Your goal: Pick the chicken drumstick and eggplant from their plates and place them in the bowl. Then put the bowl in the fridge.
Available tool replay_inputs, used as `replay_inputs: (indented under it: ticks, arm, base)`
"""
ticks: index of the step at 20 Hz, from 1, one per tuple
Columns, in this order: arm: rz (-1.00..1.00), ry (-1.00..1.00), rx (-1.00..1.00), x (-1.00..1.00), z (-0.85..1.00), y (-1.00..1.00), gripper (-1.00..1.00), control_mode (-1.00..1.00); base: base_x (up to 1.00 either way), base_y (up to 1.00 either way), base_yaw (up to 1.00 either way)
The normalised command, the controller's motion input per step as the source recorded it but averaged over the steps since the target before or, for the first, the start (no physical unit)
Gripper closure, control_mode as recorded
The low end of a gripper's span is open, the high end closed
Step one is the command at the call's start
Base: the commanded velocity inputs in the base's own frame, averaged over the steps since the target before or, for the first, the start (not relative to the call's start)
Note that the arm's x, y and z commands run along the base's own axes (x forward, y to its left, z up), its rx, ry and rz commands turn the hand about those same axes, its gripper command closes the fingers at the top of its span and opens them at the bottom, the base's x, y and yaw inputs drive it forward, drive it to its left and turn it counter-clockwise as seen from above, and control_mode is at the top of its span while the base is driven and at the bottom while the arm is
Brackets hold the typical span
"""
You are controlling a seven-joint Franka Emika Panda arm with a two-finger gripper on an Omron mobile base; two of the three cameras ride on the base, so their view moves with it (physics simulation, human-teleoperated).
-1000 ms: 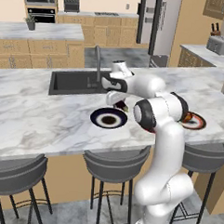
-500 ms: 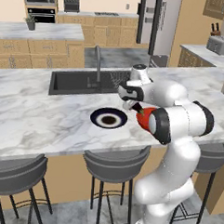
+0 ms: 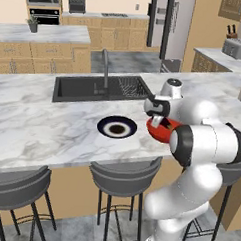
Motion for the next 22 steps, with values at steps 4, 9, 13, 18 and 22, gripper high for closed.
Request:
replay_inputs:
  ticks: [4,9,13,18,22]
  arm:
    - [0.17,0.33,-0.18,0.2,0.04,-0.34,1.0,-1.0]
    - [0.24,0.3,-0.1,0.24,-0.02,-0.27,1.0,-1.0]
    - [0.21,0.2,-0.01,0.18,-0.07,-0.2,1.0,-1.0]
    - [0.19,0.15,0.01,0.09,-0.19,-0.15,1.0,-1.0]
    - [0.13,0.04,0.0,0.1,-0.3,-0.07,1.0,-1.0]
  base:
    - [0.0,0.0,0.0]
    - [0.0,0.0,0.0]
    - [0.0,0.0,0.0]
    - [0.0,0.0,0.0]
    - [0.0,0.0,0.0]
